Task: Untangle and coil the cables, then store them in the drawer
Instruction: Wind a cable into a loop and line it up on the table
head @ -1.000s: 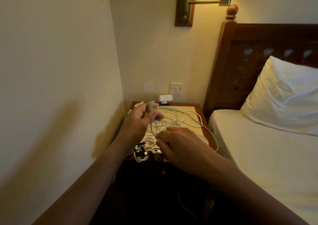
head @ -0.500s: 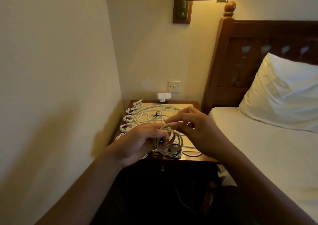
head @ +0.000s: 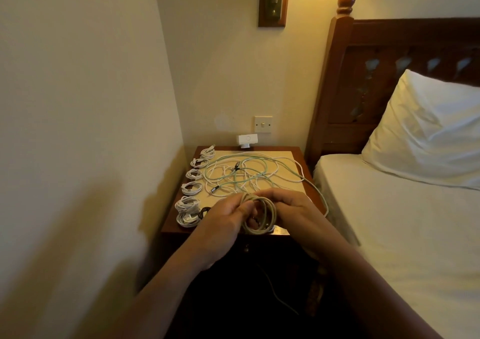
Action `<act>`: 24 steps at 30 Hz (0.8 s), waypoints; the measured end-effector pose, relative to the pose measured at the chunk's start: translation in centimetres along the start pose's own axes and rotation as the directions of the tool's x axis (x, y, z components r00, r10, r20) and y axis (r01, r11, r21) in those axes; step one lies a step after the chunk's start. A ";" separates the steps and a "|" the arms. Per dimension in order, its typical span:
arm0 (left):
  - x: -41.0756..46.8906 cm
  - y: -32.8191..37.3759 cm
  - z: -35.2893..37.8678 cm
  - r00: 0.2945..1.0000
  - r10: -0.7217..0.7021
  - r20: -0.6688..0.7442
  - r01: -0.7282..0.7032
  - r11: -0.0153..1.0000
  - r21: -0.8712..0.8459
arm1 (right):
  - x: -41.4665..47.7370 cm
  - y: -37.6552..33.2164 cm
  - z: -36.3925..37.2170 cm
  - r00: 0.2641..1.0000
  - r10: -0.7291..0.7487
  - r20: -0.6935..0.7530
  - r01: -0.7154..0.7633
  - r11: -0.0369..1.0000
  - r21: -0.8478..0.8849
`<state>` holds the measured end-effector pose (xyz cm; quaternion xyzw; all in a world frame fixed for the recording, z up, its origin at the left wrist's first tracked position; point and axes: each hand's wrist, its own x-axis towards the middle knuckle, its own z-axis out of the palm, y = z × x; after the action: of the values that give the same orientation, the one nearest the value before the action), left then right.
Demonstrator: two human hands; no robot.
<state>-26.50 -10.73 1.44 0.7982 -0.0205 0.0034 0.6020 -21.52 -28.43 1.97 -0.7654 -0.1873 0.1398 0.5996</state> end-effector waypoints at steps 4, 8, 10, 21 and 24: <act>-0.3 -0.4 0.2 1.000 0.006 -0.023 -0.002 0.986 0.169 | -0.1 0.6 0.2 0.982 0.177 0.071 -0.191 0.923 0.334; 0.0 -0.8 0.3 0.998 -0.036 -0.049 0.051 0.938 0.343 | -0.5 1.0 0.3 0.986 0.126 0.112 -0.131 0.991 0.035; -0.3 -0.8 0.4 0.998 -0.028 -0.051 0.048 0.895 0.443 | -0.4 1.3 0.5 0.989 0.121 0.081 -0.117 0.992 -0.057; -1.9 -2.6 0.4 0.999 -0.021 0.031 0.019 0.998 0.064 | -0.9 4.5 -0.7 0.931 0.150 0.333 -0.340 0.690 0.639; -1.8 -2.9 0.7 0.999 -0.041 0.031 0.038 0.994 0.099 | -1.4 5.0 0.0 0.949 0.074 0.308 -0.270 0.700 0.662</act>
<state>-28.24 -10.58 -1.56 0.8271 -0.0145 -0.0207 0.5614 -22.13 -30.14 -2.94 -0.4726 -0.1241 0.3539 0.7975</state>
